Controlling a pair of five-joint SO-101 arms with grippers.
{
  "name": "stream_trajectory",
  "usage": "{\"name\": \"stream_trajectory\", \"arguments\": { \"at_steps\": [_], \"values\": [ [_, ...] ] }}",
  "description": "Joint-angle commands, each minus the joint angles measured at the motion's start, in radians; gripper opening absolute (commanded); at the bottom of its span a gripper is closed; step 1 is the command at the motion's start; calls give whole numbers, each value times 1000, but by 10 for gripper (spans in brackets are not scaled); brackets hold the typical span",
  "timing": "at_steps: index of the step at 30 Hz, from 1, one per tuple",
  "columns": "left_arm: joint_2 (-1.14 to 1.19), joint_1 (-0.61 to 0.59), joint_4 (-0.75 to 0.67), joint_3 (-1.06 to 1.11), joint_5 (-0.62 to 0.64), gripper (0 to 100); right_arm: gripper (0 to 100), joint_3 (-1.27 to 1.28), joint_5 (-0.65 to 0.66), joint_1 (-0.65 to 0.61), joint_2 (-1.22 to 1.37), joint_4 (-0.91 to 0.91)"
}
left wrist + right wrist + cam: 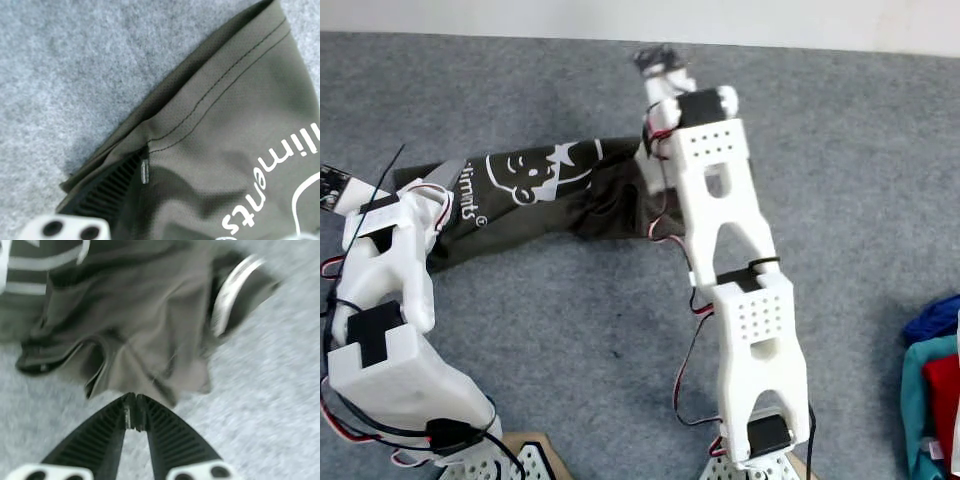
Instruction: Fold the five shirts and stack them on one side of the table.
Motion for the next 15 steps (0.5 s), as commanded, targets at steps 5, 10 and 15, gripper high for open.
{"name": "stream_trajectory", "arguments": {
  "at_steps": [5,10,15],
  "values": [
    [5,21,-18,-15,2,546,26,294,37,-119,-377,4],
    [5,21,-18,-13,2,546,26,680,41,-133,-572,-216],
    [5,21,-18,-13,2,546,34,1035,41,-143,-625,-503]
  ]
}}
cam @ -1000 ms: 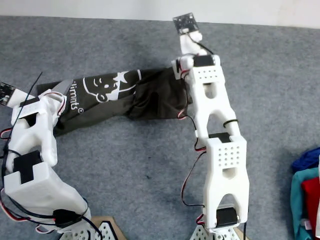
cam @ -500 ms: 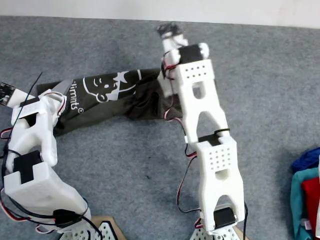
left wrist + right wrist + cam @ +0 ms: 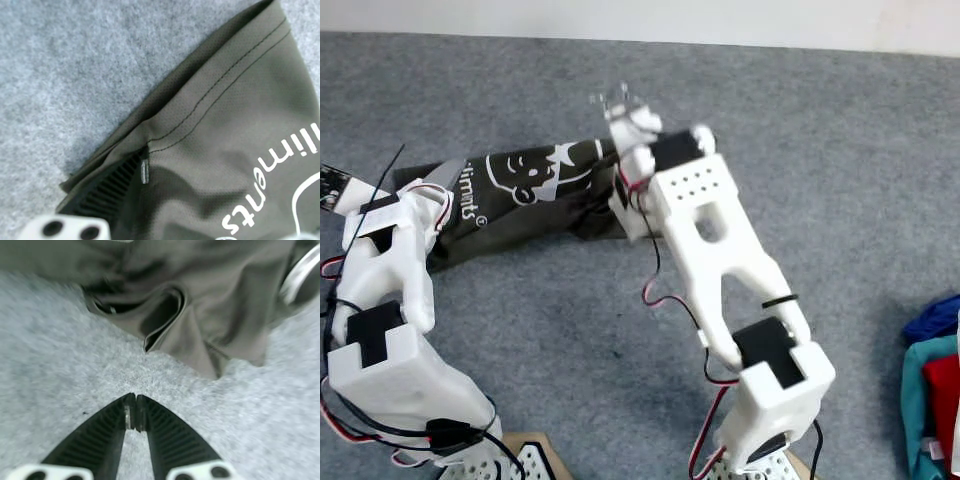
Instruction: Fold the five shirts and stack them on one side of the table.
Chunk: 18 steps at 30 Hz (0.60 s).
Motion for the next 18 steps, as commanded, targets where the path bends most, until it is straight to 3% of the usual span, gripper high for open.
{"name": "stream_trajectory", "arguments": {
  "at_steps": [1,6,18],
  "values": [
    [5,21,-18,-13,2,546,60,199,11,-21,-74,-202],
    [5,21,-18,-13,2,546,322,262,12,-25,-74,-300],
    [5,21,-18,-15,2,546,321,271,52,-105,-53,-427]
  ]
}}
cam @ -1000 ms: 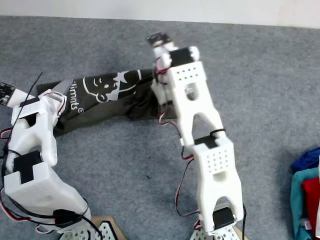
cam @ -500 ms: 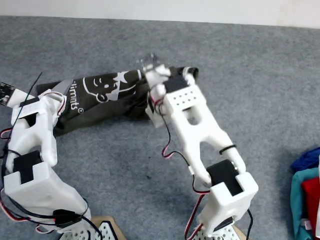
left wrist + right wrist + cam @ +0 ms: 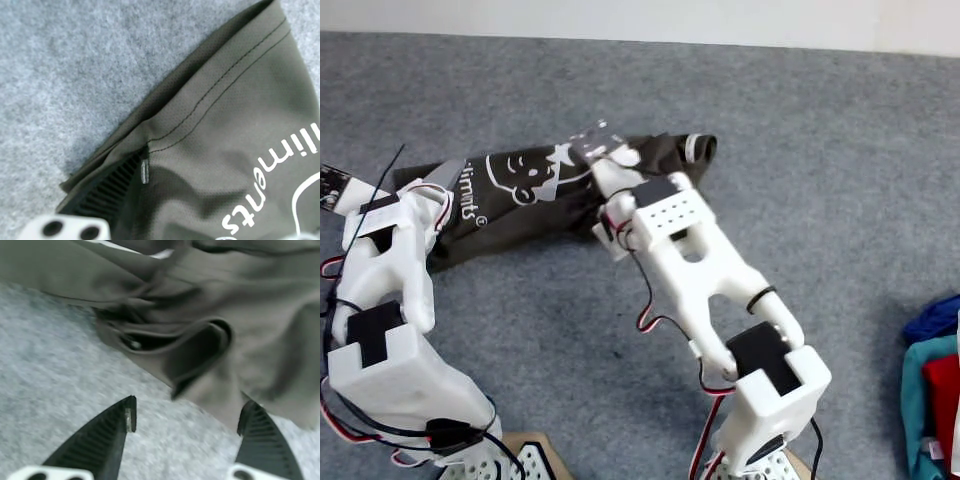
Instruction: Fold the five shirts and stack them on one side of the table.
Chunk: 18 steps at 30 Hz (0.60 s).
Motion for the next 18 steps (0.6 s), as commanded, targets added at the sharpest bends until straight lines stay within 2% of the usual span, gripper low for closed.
{"name": "stream_trajectory", "arguments": {
  "at_steps": [1,4,9,18],
  "values": [
    [5,21,-18,-15,2,546,321,-7,18,-25,-21,-33],
    [5,19,-18,-15,2,546,300,-19,20,27,56,-58],
    [5,19,-18,-15,2,546,208,-82,21,108,101,-67],
    [5,19,-18,-15,2,546,60,-93,21,119,101,-73]
  ]
}}
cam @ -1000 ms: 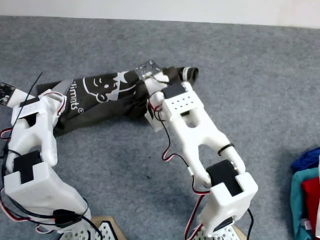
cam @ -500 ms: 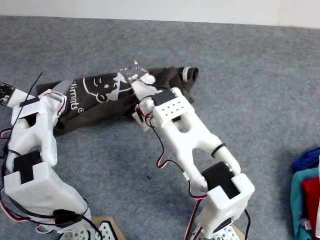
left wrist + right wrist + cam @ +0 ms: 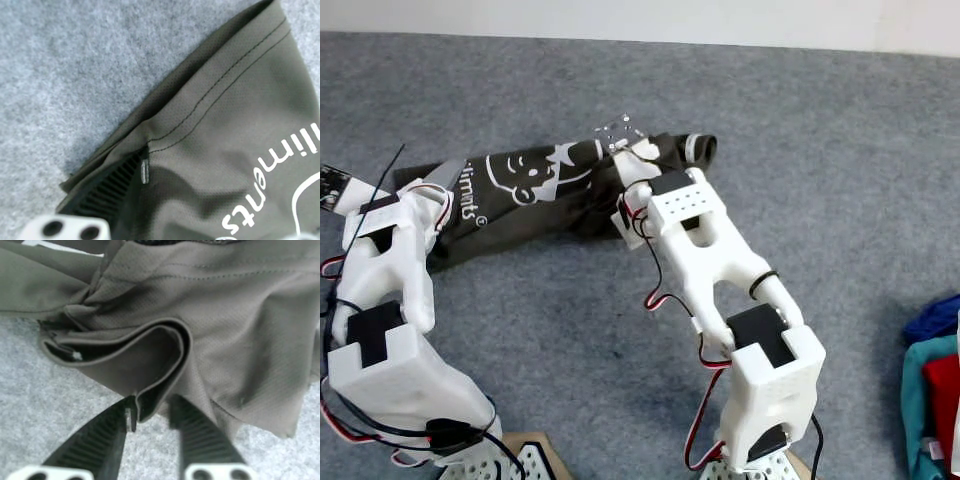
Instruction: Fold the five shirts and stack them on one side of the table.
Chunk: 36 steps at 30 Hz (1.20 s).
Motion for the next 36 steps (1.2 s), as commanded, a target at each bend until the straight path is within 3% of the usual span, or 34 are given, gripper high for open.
{"name": "stream_trajectory", "arguments": {
  "at_steps": [1,20,24,32,36],
  "values": [
    [5,19,-18,-15,2,546,46,-54,12,16,-12,-13],
    [5,19,-18,-15,2,546,10,-320,17,160,-2,-38],
    [5,19,-18,-13,2,546,10,-318,112,159,5,-97],
    [5,19,-18,-13,2,546,15,-478,117,166,257,-133],
    [5,19,-18,-13,2,546,112,-564,112,186,312,-131]
  ]
}}
